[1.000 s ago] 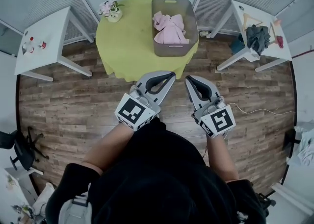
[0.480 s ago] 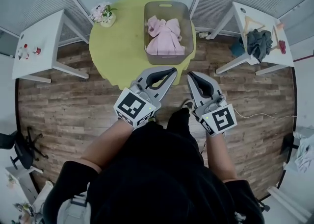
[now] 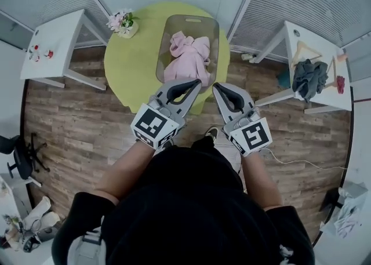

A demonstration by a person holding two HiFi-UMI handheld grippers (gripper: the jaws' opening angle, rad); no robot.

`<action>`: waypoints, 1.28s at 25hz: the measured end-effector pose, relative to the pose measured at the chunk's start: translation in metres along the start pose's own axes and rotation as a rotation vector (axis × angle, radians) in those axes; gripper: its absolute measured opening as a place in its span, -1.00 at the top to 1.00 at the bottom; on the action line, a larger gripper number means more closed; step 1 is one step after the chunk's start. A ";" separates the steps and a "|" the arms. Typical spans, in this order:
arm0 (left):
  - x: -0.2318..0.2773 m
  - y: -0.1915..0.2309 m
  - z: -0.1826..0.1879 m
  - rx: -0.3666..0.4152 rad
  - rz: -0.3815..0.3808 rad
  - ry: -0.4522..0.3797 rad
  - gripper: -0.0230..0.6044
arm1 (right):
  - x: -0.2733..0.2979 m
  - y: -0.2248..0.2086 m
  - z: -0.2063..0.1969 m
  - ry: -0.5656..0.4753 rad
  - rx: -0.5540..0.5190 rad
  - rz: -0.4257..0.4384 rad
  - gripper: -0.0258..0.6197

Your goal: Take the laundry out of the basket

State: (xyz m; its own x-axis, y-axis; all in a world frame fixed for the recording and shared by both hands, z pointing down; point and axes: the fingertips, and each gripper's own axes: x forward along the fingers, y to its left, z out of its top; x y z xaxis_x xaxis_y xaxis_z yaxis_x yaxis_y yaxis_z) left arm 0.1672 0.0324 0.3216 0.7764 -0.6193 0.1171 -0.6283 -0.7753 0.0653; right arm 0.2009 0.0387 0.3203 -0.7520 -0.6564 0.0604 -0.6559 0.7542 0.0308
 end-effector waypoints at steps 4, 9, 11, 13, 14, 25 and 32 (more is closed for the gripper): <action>0.035 0.003 -0.003 -0.007 0.065 0.033 0.90 | -0.002 -0.032 -0.006 0.002 -0.001 0.058 0.84; 0.066 0.010 -0.015 -0.020 0.131 0.083 0.90 | -0.001 -0.063 -0.017 -0.005 0.025 0.113 0.84; 0.071 0.015 -0.023 -0.029 0.163 0.108 0.90 | 0.001 -0.072 -0.022 -0.006 0.041 0.128 0.84; 0.075 0.023 -0.029 -0.034 0.190 0.133 0.89 | 0.005 -0.078 -0.027 -0.005 0.053 0.137 0.84; 0.076 0.028 -0.032 -0.036 0.202 0.146 0.90 | 0.008 -0.081 -0.028 -0.004 0.056 0.141 0.84; 0.110 0.096 -0.066 -0.083 0.263 0.251 0.89 | 0.063 -0.118 -0.048 0.001 0.074 0.124 0.84; 0.136 0.135 -0.089 -0.108 0.263 0.305 0.89 | 0.109 -0.159 -0.072 0.006 0.135 0.022 0.84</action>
State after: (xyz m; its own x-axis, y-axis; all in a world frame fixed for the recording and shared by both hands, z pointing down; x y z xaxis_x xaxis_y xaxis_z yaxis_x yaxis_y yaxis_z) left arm 0.1835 -0.1459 0.4341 0.5485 -0.7168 0.4306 -0.8174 -0.5682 0.0954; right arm 0.2283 -0.1514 0.3935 -0.7662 -0.6393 0.0654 -0.6423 0.7591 -0.1056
